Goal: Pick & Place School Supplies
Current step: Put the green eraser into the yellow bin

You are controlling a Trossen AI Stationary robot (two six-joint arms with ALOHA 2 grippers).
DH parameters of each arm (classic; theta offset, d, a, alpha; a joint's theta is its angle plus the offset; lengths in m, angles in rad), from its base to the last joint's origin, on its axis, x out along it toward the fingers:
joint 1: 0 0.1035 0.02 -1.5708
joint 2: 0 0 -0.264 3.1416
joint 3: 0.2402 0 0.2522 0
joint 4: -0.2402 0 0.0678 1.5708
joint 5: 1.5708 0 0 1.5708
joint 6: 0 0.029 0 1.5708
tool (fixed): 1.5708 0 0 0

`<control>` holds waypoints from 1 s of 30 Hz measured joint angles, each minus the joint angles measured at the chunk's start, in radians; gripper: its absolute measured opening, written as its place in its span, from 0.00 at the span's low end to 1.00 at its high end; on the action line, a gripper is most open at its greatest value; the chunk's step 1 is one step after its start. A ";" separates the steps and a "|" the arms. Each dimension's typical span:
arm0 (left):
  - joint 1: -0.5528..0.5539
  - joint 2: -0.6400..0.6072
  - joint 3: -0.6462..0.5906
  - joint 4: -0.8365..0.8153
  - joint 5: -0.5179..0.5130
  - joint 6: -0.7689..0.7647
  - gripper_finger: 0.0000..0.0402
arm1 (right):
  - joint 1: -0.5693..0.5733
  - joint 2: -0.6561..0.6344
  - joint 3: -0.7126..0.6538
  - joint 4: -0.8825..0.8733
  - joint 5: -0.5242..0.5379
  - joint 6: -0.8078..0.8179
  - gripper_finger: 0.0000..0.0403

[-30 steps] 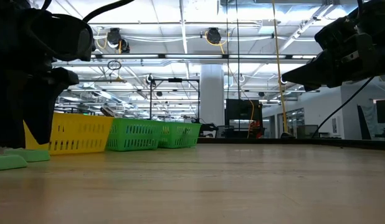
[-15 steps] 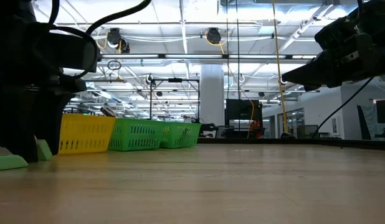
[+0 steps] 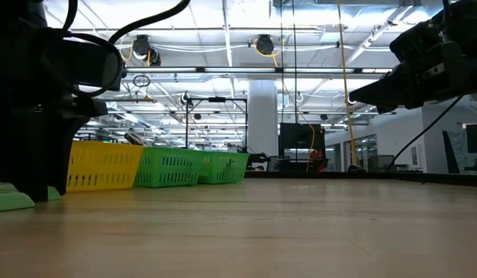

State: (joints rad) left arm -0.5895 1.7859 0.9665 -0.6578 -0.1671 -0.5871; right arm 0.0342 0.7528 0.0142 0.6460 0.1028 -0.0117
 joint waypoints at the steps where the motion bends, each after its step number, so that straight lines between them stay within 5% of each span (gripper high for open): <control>1: 0.000 0.000 0.000 0.000 0.000 -0.001 0.20 | 0.000 0.000 0.000 0.000 0.000 0.000 0.02; 13: 0.002 -0.008 0.080 -0.072 0.009 -0.040 0.18 | 0.000 0.000 0.000 0.000 0.000 0.000 0.02; 24: 0.004 -0.065 0.170 -0.144 -0.051 0.003 0.01 | 0.000 0.000 0.000 0.000 0.000 0.000 0.02; 30: 0.010 -0.065 0.170 -0.179 -0.011 -0.123 0.11 | 0.000 0.000 0.000 0.004 0.000 0.000 0.02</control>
State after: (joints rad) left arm -0.5794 1.7206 1.1366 -0.8367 -0.1781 -0.7097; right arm 0.0342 0.7528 0.0140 0.6502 0.1030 -0.0120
